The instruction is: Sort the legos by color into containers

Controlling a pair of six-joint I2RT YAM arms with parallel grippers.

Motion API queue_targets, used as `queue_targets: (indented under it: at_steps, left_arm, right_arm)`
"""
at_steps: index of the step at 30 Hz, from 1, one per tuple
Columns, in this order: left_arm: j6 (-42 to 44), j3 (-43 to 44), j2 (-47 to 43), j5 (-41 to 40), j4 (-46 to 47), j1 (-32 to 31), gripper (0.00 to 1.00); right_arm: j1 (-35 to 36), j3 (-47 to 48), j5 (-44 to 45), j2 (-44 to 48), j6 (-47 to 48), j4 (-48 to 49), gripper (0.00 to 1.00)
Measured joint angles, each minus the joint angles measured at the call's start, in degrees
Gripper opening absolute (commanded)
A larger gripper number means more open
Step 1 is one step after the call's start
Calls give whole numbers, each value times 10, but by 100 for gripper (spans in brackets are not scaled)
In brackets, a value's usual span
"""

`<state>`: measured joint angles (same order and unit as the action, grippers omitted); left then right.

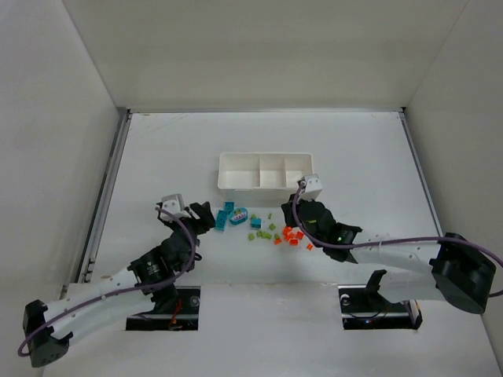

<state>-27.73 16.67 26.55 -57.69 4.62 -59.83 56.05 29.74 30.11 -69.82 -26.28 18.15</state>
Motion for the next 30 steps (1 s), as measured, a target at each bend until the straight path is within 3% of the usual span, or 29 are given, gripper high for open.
queue_targets:
  at_steps: [1,3,8,12,20,30]
  left_arm:
    - [-1,3,6,15,0,21,29]
    - [2,12,23,53,-9,66,23]
    - [-30,38,71,157,-74,162,37]
    - [-59,37,87,213,-119,156,48]
    - [-87,40,220,220,-127,61,53]
    - [-82,64,358,206,-78,63,57]
  right_arm:
    - [-8,1,-4,0,3,-3,16]
    - [-21,6,-11,1,11,-13,20]
    - [-40,13,-23,5,33,-12,47]
    - [-59,6,-30,5,40,0,59]
    - [-61,-10,-39,5,42,9,62]
    - [-53,-14,-43,0,43,21,62]
